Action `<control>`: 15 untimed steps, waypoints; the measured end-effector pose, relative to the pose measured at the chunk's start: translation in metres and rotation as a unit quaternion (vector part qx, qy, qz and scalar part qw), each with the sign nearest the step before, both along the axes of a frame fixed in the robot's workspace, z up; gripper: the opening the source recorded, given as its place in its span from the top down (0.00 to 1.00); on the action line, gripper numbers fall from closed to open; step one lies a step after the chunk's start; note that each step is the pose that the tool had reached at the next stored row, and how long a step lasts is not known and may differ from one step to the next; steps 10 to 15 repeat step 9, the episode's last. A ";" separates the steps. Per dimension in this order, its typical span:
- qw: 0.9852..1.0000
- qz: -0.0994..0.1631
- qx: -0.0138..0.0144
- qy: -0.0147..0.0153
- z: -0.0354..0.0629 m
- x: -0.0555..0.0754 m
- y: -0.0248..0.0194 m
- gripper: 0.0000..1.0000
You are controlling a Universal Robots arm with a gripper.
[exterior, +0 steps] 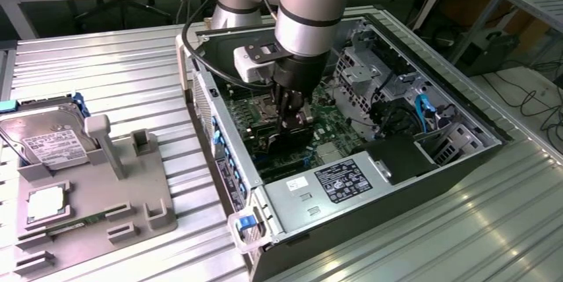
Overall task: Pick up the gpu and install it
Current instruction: 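Insert the gpu into the slot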
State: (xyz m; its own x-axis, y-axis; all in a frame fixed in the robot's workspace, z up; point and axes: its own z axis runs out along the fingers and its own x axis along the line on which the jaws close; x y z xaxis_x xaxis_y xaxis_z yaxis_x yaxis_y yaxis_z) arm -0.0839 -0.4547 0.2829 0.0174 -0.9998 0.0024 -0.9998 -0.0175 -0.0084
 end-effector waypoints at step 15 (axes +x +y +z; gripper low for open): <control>1.000 0.000 0.000 0.000 0.0000 0.000 0.0000 0.89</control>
